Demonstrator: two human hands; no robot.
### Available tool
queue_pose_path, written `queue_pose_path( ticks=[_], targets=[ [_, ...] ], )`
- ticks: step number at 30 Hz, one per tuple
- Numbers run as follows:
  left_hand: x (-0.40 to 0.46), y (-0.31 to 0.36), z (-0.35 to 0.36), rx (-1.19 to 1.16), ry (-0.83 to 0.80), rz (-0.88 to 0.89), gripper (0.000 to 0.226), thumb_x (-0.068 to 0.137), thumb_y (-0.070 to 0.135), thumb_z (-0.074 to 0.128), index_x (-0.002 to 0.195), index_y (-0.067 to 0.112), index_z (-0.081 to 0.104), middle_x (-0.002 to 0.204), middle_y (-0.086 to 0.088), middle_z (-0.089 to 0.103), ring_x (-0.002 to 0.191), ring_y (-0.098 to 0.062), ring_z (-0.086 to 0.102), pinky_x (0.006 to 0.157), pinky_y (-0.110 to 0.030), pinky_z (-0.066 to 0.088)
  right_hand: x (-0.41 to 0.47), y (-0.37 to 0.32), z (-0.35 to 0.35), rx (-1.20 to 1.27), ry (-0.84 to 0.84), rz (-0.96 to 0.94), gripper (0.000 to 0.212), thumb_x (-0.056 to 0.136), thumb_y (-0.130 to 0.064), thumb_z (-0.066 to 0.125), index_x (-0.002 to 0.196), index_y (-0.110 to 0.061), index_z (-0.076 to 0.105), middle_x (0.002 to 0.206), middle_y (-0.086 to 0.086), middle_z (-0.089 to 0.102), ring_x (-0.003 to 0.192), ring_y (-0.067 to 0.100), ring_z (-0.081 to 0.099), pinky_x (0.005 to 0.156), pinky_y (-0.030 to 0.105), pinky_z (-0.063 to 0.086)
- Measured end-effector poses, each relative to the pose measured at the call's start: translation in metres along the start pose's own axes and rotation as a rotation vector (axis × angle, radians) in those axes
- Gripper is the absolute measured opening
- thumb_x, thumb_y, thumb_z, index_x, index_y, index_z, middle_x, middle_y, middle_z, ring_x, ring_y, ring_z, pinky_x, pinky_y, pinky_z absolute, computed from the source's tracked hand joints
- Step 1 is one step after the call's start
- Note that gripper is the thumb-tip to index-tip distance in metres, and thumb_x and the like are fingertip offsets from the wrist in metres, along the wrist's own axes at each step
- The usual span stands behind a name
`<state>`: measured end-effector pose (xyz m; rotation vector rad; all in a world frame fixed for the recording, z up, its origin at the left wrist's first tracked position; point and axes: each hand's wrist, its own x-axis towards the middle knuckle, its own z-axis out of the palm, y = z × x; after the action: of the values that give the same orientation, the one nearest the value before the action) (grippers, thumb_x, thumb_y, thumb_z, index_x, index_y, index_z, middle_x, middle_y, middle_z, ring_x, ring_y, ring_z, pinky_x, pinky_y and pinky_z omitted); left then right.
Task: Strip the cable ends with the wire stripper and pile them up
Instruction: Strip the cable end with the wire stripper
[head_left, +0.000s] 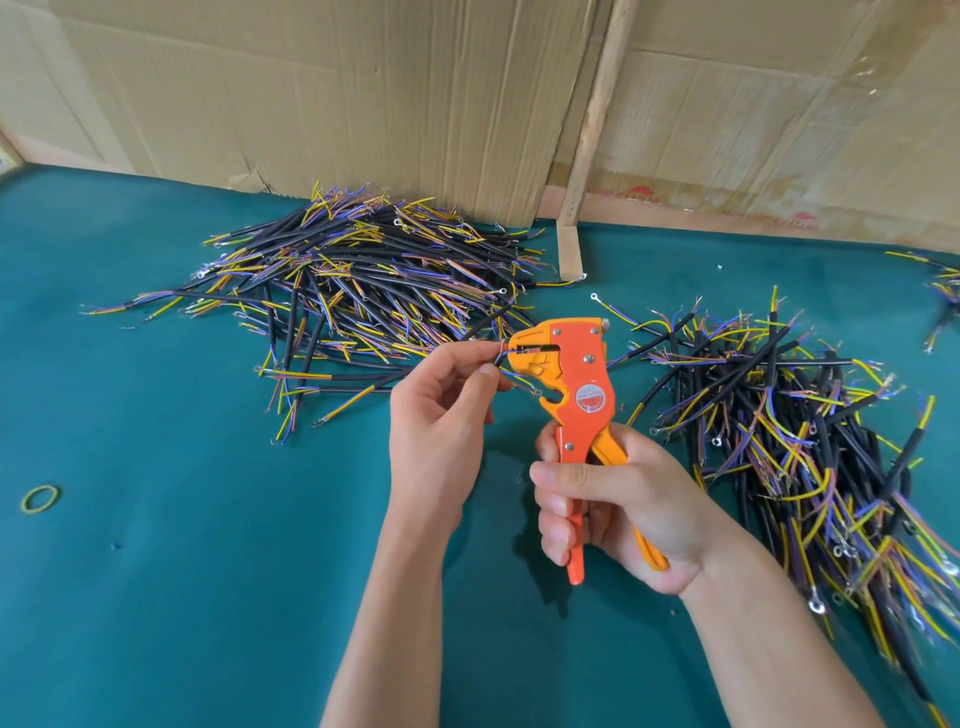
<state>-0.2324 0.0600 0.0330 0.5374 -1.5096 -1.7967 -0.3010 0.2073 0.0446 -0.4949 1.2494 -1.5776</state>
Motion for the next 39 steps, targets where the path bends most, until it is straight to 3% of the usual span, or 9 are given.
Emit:
queue_pose_path(
  ticks=[9,20,24,28,32,34,36,38,39],
  targets=[
    [-0.0006,0.0009,-0.0001,0.011,0.002,-0.003,0.027,0.095,0.003,0.059,0.090,0.026,0.074,0.074,0.005,0.070,0.059,-0.009,0.052,0.051,-0.013,0.038,-0.0007,-0.0013,-0.0006,-0.005,0.003,-0.002,0.021,0.081,-0.010,0.077,0.080,-0.013,0.057,0.064,0.010,0.046,0.049,0.026,0.046,0.051,0.034,0.047],
    [0.0005,-0.0012,-0.0012,-0.003,0.010,0.006,0.019,0.088,0.014,0.060,0.092,0.025,0.075,0.075,0.004,0.070,0.060,-0.010,0.051,0.052,-0.014,0.038,-0.0034,-0.0027,-0.0035,0.019,-0.057,-0.019,0.027,0.073,-0.008,0.080,0.095,-0.009,0.065,0.076,0.019,0.057,0.064,0.035,0.060,0.063,0.044,0.056],
    [0.0013,-0.0027,-0.0020,0.001,0.033,0.015,0.026,0.094,0.005,0.060,0.091,0.026,0.075,0.075,0.004,0.070,0.060,-0.009,0.051,0.053,-0.014,0.039,-0.0038,-0.0034,-0.0051,0.062,-0.076,-0.024,0.034,0.074,-0.004,0.079,0.104,-0.005,0.062,0.084,0.024,0.059,0.072,0.039,0.061,0.069,0.049,0.057],
    [0.0016,-0.0018,-0.0019,-0.002,0.052,0.020,0.026,0.096,0.001,0.059,0.093,0.022,0.074,0.074,0.005,0.070,0.059,-0.005,0.054,0.053,-0.011,0.039,-0.0003,-0.0019,-0.0010,0.050,0.036,-0.039,0.020,0.079,-0.005,0.076,0.084,-0.010,0.058,0.066,0.013,0.046,0.052,0.027,0.050,0.052,0.037,0.049],
    [0.0015,-0.0028,0.0005,0.024,0.052,0.020,0.023,0.094,0.000,0.060,0.094,0.018,0.074,0.074,0.006,0.069,0.059,-0.005,0.054,0.053,-0.013,0.038,0.0057,0.0019,0.0048,0.046,0.181,-0.098,0.036,0.076,-0.015,0.081,0.068,-0.017,0.045,0.053,0.003,0.027,0.036,0.017,0.029,0.042,0.024,0.033],
    [0.0009,-0.0033,0.0010,0.023,0.067,0.023,0.023,0.094,0.000,0.060,0.094,0.019,0.073,0.074,0.006,0.069,0.059,-0.006,0.053,0.053,-0.013,0.038,0.0047,0.0013,0.0041,0.098,0.107,-0.100,0.032,0.072,-0.015,0.086,0.077,-0.015,0.055,0.058,0.007,0.040,0.042,0.021,0.042,0.045,0.030,0.042],
    [0.0019,-0.0036,-0.0011,0.015,0.096,0.024,0.023,0.095,0.000,0.059,0.094,0.018,0.073,0.075,0.006,0.069,0.059,-0.005,0.053,0.054,-0.013,0.039,0.0028,0.0001,0.0026,0.153,0.027,-0.066,0.032,0.073,-0.009,0.084,0.096,-0.008,0.062,0.075,0.018,0.057,0.061,0.032,0.058,0.059,0.043,0.055],
    [0.0035,-0.0040,-0.0033,-0.008,0.119,0.023,0.021,0.096,0.001,0.058,0.095,0.017,0.072,0.076,0.004,0.069,0.060,-0.006,0.052,0.054,-0.014,0.038,0.0028,0.0005,0.0003,0.156,0.035,-0.055,0.031,0.076,-0.003,0.077,0.104,-0.005,0.062,0.084,0.022,0.061,0.070,0.036,0.061,0.068,0.048,0.057],
    [0.0039,-0.0042,-0.0039,-0.019,0.127,0.021,0.021,0.096,0.000,0.058,0.096,0.017,0.072,0.076,0.004,0.069,0.060,-0.006,0.052,0.054,-0.014,0.038,0.0030,0.0003,0.0004,0.149,0.064,-0.053,0.028,0.076,-0.003,0.076,0.101,-0.006,0.062,0.080,0.020,0.058,0.066,0.034,0.060,0.065,0.046,0.056]
  ],
)
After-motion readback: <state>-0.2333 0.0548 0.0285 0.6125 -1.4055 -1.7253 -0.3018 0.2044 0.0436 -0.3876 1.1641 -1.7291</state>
